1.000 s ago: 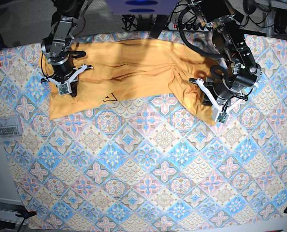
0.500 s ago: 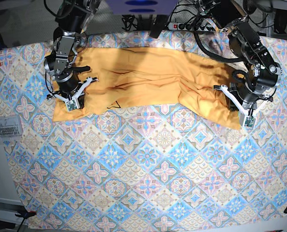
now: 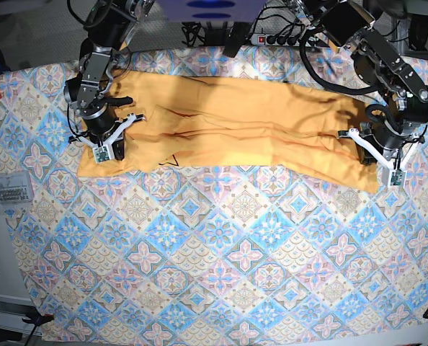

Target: Fold the T-shirt properly

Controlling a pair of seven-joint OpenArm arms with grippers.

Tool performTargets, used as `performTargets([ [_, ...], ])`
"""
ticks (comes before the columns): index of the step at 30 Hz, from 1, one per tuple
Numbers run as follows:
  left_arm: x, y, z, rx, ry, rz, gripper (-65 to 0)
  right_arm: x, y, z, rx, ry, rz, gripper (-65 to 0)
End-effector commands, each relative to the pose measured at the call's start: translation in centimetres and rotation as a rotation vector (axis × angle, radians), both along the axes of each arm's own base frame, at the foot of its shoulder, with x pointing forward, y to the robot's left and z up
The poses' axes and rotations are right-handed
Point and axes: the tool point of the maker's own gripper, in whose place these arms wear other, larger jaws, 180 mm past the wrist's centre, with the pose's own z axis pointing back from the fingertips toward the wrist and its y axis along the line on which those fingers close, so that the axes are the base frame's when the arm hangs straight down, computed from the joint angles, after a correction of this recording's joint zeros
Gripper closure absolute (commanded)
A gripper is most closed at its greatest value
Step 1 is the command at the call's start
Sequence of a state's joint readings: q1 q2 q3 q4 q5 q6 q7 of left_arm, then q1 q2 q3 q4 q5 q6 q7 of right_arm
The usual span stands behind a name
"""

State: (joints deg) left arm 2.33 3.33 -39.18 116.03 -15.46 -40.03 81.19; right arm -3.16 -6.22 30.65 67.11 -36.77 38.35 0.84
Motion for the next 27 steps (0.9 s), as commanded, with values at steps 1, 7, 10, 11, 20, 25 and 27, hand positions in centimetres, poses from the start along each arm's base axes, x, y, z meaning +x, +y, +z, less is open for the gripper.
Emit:
performTargets([
  [1, 0.9, -1.2, 0.9, -0.017, -0.053, -0.038, 0.0, -4.0, 0.1, -3.4, -0.054, 0.207, 0.048, 0.0],
  [7, 0.4, -6.6, -0.9, -0.077, -0.002, -0.163, 0.0, -4.1, 0.1, -3.4, -0.054, 0.209, 0.048, 0.0],
  [10, 0.0, -9.8, -1.6, -0.118, 0.018, -0.234, 0.0, -4.1, 0.1, -3.4, -0.054, 0.209, 0.047, 0.0],
  [11, -0.1, -10.7, -1.7, -0.131, 0.021, -0.253, 0.0, -4.1, 0.1, -3.4, -0.054, 0.209, 0.047, 0.0],
  [20, -0.5, -16.8, -2.0, -0.173, 0.042, -0.443, 0.0, -4.2, 0.1, -3.4, -0.055, 0.212, 0.047, 0.0],
  [25, -0.9, -19.4, -3.5, -0.232, 0.067, -0.504, 0.0, -4.2, 0.1, -3.4, -0.055, 0.212, 0.047, 0.0],
  [27, -1.0, -20.3, -4.5, -0.261, 0.08, -0.518, 0.0, -4.2, 0.1, -3.4, -0.055, 0.212, 0.047, 0.0],
])
